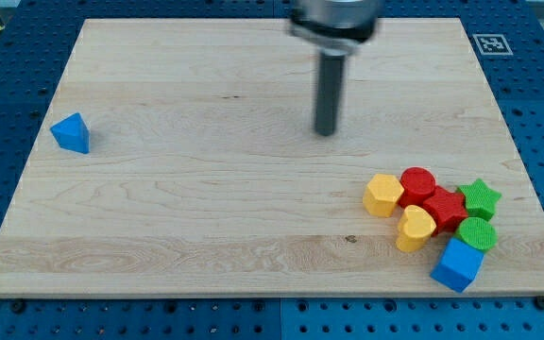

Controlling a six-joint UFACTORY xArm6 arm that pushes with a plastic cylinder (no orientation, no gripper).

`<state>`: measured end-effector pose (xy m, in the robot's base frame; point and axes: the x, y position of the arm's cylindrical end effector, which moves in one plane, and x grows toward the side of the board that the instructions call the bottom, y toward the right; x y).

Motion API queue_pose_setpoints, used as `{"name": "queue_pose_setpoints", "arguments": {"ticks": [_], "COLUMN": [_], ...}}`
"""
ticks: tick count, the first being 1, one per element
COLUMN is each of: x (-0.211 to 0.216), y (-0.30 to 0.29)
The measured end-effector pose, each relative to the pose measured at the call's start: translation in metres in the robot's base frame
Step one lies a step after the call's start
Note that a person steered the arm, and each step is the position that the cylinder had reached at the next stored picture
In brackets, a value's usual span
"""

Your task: Point at the blue cube

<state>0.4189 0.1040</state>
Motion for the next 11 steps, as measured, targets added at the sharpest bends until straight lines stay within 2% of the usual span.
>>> {"name": "queue_pose_setpoints", "arguments": {"ticks": [1, 2, 4, 5, 7, 8, 10, 11], "x": [-0.001, -0.001, 0.051, 0.077, 0.130, 0.184, 0.199, 0.195], "y": [0.022, 0.088, 0.174, 0.196, 0.198, 0.170, 0.153, 0.109]}}
